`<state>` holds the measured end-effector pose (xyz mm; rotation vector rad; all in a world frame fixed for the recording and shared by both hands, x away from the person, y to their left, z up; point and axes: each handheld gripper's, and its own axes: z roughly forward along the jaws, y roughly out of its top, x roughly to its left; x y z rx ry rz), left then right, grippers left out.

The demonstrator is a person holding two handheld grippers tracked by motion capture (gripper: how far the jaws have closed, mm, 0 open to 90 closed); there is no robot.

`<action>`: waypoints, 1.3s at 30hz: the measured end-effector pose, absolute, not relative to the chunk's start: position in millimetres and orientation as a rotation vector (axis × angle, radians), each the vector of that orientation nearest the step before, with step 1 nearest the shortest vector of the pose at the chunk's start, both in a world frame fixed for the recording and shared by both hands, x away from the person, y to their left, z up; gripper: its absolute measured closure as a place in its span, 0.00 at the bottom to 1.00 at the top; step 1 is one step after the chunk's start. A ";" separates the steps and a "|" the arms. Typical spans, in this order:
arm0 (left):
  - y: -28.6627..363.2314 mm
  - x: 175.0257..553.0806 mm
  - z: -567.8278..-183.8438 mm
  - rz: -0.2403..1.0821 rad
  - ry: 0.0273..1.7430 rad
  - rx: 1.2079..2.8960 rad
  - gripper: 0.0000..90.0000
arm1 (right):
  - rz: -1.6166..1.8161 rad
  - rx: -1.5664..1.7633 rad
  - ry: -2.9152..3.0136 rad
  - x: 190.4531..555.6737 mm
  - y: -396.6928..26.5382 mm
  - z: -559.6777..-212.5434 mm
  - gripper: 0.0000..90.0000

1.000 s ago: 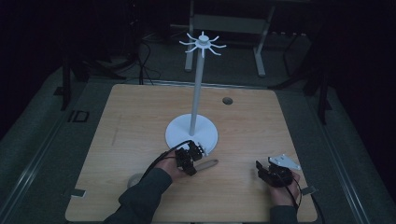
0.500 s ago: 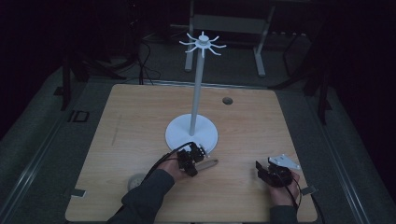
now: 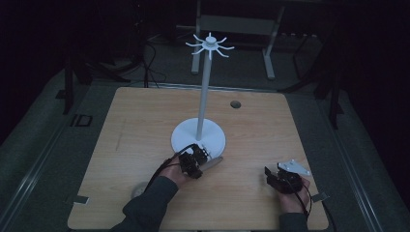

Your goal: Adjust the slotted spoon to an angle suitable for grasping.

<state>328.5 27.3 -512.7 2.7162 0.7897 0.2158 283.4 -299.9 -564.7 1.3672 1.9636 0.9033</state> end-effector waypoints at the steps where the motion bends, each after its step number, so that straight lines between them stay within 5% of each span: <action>1: 29.1 327.3 -509.4 0.236 0.803 2.693 0.81 | 0.902 1.367 1.964 283.3 -299.7 -564.8 0.50; 39: 61.4 305.0 -440.1 0.707 0.953 2.153 0.81 | 0.892 1.362 1.970 283.6 -298.9 -566.0 0.49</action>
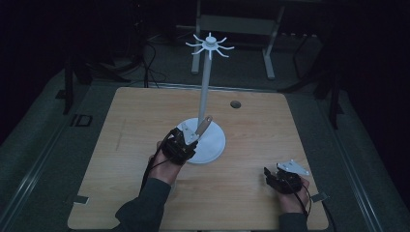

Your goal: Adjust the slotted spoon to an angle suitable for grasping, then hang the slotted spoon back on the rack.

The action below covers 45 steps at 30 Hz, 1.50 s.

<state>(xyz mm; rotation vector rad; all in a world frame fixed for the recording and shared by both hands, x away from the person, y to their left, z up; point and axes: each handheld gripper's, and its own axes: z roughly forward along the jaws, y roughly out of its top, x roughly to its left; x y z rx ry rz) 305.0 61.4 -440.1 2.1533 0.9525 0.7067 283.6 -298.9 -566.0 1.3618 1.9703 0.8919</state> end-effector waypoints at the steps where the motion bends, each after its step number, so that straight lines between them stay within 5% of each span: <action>1: 61.7 305.1 -439.0 0.699 0.949 2.150 0.81 | 0.892 1.362 1.971 283.6 -299.0 -566.0 0.49; 45: 59.6 297.4 -409.6 0.797 1.004 1.855 0.81 | 0.882 1.366 1.974 283.0 -299.7 -566.4 0.48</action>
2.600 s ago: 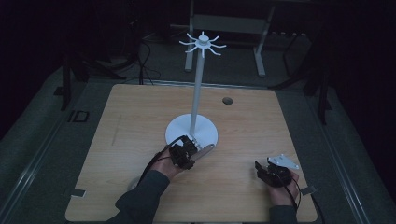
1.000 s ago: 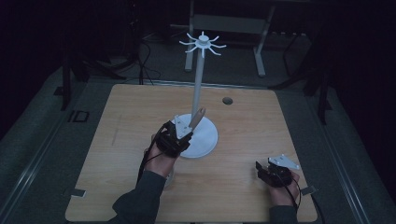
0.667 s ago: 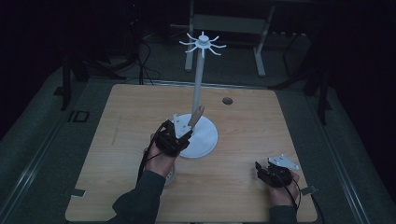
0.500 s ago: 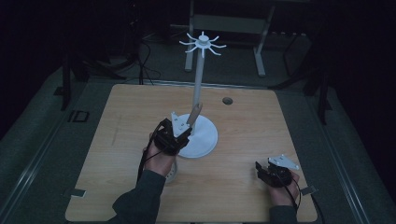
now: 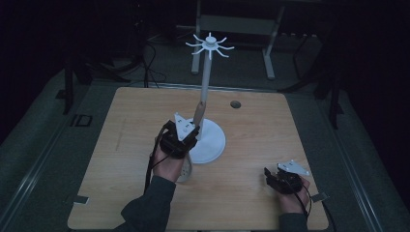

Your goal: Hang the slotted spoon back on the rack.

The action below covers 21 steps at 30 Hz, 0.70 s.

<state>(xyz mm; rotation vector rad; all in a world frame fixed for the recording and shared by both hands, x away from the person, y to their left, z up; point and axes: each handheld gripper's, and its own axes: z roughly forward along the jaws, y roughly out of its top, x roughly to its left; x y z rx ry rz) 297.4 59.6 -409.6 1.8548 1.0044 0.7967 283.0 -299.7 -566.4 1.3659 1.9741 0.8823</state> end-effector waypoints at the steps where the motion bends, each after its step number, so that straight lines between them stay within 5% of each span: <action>1: 59.8 297.2 -408.6 0.803 1.006 1.845 0.81 | 0.882 1.365 1.974 283.0 -299.7 -566.3 0.48; 21: 55.7 301.8 -392.5 0.848 1.010 1.754 0.81 | 0.882 1.368 1.977 283.4 -300.1 -566.9 0.48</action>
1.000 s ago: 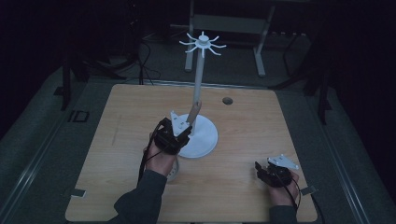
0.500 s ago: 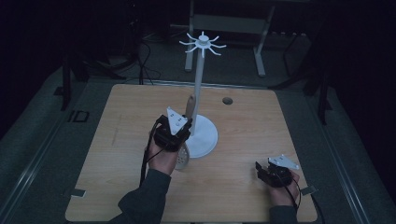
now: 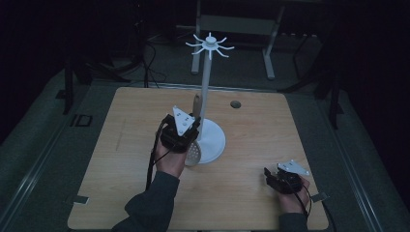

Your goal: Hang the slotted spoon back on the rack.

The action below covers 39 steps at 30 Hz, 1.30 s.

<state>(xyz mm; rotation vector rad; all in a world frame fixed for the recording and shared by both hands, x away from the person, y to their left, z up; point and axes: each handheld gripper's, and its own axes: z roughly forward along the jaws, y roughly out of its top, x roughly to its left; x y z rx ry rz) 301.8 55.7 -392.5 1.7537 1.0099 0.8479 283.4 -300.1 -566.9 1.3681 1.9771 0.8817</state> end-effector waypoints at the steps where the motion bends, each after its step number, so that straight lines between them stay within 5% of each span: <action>1: 54.5 302.2 -390.7 0.851 1.007 1.747 0.81 | 0.882 1.368 1.977 283.4 -300.1 -566.9 0.48; 39: 40.0 307.2 -360.8 0.921 1.027 1.650 0.81 | 0.885 1.372 1.969 283.4 -300.8 -566.6 0.47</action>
